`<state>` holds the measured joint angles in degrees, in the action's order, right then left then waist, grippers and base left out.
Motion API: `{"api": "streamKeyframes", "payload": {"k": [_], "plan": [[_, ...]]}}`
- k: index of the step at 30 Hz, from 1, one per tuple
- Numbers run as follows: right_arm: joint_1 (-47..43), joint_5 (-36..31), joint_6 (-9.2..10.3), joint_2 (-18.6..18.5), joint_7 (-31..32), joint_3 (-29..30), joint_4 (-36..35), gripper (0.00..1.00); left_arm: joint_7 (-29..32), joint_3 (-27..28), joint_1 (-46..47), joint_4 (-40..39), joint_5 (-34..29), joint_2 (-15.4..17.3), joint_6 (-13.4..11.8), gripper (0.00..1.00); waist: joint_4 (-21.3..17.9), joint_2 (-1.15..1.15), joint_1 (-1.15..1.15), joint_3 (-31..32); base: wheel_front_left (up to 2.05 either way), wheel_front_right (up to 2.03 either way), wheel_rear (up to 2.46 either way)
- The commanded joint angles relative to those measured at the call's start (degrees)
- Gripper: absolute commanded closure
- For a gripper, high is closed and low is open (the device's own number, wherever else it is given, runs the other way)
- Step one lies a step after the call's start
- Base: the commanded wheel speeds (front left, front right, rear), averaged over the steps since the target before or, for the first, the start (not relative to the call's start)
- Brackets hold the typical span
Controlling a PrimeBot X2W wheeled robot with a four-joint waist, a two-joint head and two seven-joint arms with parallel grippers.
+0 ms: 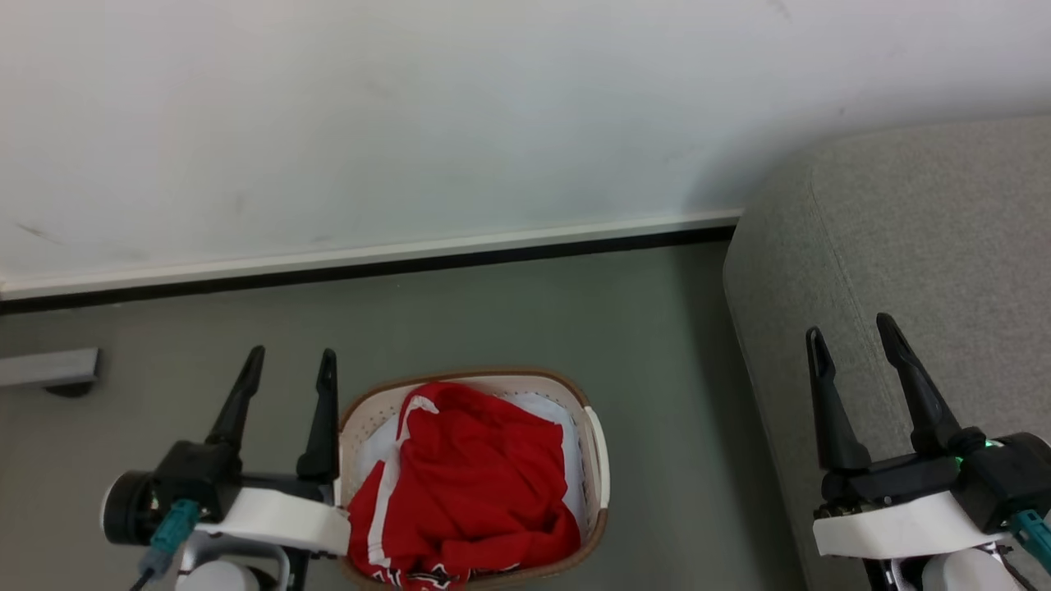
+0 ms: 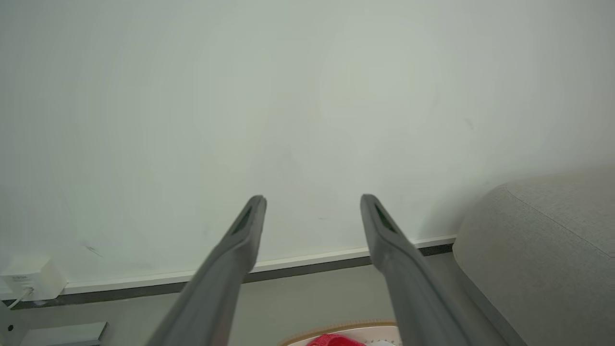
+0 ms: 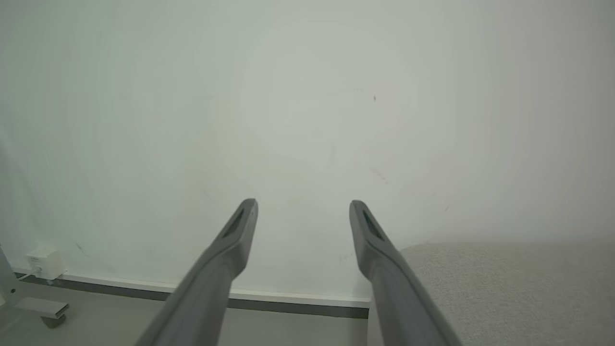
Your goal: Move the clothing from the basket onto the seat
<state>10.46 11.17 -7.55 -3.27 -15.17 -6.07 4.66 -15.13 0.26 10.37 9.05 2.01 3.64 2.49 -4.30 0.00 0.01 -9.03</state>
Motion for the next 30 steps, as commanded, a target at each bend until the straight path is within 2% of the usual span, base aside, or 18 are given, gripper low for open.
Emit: {"api": "streamKeyframes", "payload": {"k": [1, 7, 17, 26, 30], "plan": [[1.52, 0.09, 0.12, 0.2, 0.02, 0.15, -0.91, 0.0, -0.03, 0.5, 1.75, 0.88, 0.84, 0.16, 0.41, 0.0, -1.78, 0.0, -0.01, -3.92, 0.0, 0.0, 0.0], [4.22, 0.53, 0.12, 0.37, 0.02, 0.0, -2.63, 0.0, -0.03, 1.46, 5.78, 5.72, 1.54, 0.64, 1.85, 0.0, -3.93, 0.0, -0.01, -8.76, 0.0, 0.0, 0.0], [8.04, 3.0, 0.12, 0.38, 0.02, -0.38, -4.93, 0.0, -0.03, 0.6, 13.78, 20.35, 1.87, 3.76, 3.77, 0.0, -7.33, 0.0, -0.01, -16.5, 0.0, 0.0, 0.0], [10.96, 5.74, 0.12, 0.38, 0.02, -0.33, -7.22, 0.0, 2.42, -6.9, 24.56, 38.68, 1.34, 6.83, 4.9, 0.0, -11.13, 0.0, -0.01, -22.05, 0.0, 0.0, 0.0], [12.2, 6.91, 0.12, 0.37, 0.02, -1.06, -8.12, 0.0, 5.33, -12.48, 29.19, 44.75, 3.72, 7.7, 4.96, 0.0, -13.14, 0.0, -0.01, -24.91, 0.0, 0.0, 0.0]]}}
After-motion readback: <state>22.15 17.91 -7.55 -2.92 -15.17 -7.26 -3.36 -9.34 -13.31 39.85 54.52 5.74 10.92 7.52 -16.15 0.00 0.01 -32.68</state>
